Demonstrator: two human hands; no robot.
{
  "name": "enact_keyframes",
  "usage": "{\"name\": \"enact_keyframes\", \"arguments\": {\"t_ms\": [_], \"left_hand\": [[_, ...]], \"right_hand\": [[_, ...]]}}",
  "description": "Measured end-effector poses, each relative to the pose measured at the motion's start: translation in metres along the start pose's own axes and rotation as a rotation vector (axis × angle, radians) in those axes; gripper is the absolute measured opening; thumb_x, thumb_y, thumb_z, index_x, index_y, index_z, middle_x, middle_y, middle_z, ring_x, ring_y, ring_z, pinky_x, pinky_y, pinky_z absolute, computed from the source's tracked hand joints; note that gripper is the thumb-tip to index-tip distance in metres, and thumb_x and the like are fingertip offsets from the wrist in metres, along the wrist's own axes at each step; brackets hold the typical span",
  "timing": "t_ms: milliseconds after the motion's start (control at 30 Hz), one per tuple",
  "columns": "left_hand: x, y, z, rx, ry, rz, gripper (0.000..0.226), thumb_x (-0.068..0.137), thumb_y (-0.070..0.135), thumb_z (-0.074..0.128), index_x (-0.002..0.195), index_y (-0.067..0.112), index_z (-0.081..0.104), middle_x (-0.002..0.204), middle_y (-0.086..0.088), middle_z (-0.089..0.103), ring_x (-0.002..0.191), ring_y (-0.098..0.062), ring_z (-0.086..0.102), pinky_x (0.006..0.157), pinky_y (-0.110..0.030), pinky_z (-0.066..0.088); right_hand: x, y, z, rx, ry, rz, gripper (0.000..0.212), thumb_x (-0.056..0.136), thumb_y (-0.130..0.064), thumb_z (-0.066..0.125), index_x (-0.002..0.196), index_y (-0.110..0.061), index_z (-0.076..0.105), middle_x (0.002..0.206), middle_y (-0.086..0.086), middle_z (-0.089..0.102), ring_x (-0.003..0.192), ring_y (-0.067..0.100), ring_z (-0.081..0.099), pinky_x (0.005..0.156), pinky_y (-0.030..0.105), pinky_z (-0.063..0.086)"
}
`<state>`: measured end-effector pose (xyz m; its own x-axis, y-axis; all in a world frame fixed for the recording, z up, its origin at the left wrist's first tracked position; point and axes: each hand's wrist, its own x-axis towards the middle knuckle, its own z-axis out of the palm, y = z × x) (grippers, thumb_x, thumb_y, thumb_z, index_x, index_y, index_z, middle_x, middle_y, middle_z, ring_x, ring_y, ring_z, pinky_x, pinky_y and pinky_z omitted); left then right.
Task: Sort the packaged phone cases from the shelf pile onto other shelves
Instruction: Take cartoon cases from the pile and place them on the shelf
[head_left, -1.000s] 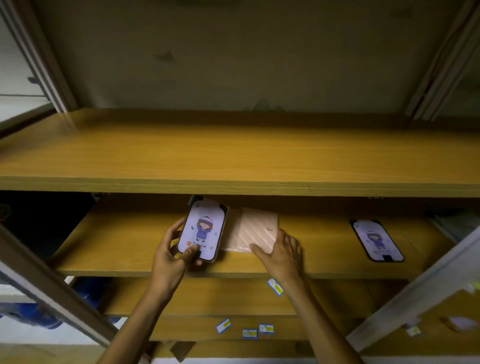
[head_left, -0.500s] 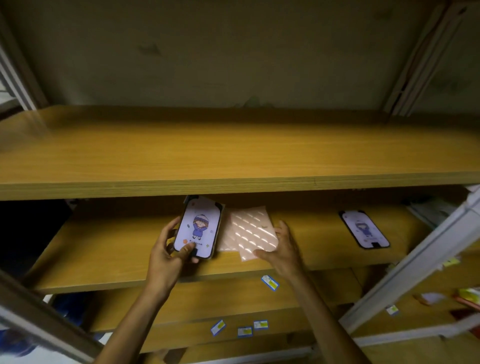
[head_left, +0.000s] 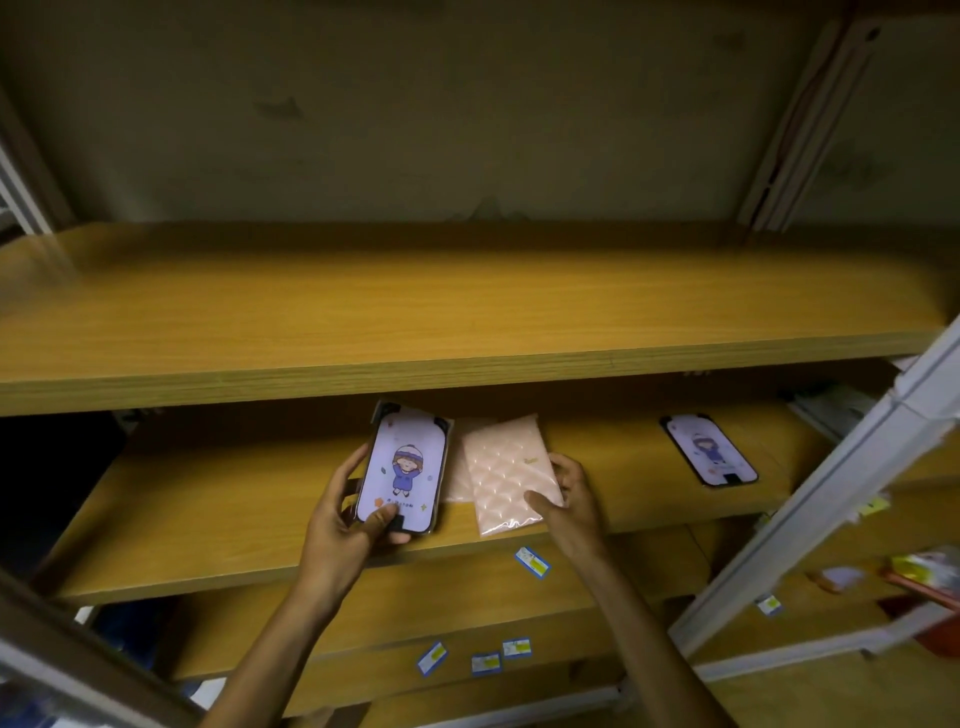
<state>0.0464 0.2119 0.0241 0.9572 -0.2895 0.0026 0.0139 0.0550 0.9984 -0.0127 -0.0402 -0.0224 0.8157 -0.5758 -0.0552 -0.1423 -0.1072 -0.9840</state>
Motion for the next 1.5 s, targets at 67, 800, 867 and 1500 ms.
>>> {"name": "enact_keyframes", "arguments": {"t_ms": [67, 800, 867, 1500], "left_hand": [[-0.003, -0.001, 0.002, -0.02, -0.023, -0.008, 0.071, 0.082, -0.01, 0.064, 0.136, 0.031, 0.045, 0.113, -0.003, 0.061, 0.079, -0.025, 0.073, 0.056, -0.037, 0.061], [-0.051, -0.002, 0.21, -0.06, -0.52, -0.104, 0.062, 0.085, -0.006, 0.062, 0.131, 0.032, 0.046, 0.11, -0.009, 0.063, 0.085, -0.026, 0.073, 0.056, -0.035, 0.06], [-0.06, -0.004, 0.247, -0.068, -0.571, -0.107, 0.062, 0.085, -0.007, 0.062, 0.13, 0.032, 0.047, 0.112, -0.013, 0.062, 0.091, -0.025, 0.072, 0.058, -0.038, 0.061], [-0.152, -0.013, 0.57, -0.131, -0.763, -0.04, 0.061, 0.084, -0.004, 0.067, 0.133, 0.027, 0.049, 0.119, 0.0, 0.065, 0.102, -0.025, 0.069, 0.065, -0.054, 0.059]], "right_hand": [[-0.006, -0.002, -0.003, 0.026, 0.007, 0.008, 0.047, 0.086, 0.002, 0.063, 0.122, -0.022, 0.045, 0.117, 0.006, 0.06, 0.091, 0.007, 0.061, 0.058, 0.013, 0.052], [-0.145, 0.009, -0.272, 0.139, 0.494, -0.144, 0.057, 0.076, -0.023, 0.074, 0.128, -0.032, 0.053, 0.119, -0.017, 0.064, 0.11, 0.011, 0.062, 0.083, 0.039, 0.057], [-0.161, 0.012, -0.306, 0.146, 0.546, -0.156, 0.056, 0.079, -0.02, 0.071, 0.131, -0.03, 0.053, 0.121, -0.016, 0.063, 0.111, 0.011, 0.062, 0.086, 0.047, 0.055], [-0.197, 0.065, -0.605, 0.333, 0.758, -0.136, 0.063, 0.07, -0.02, 0.074, 0.13, -0.027, 0.054, 0.129, 0.001, 0.061, 0.117, 0.028, 0.059, 0.096, 0.061, 0.046]]}}
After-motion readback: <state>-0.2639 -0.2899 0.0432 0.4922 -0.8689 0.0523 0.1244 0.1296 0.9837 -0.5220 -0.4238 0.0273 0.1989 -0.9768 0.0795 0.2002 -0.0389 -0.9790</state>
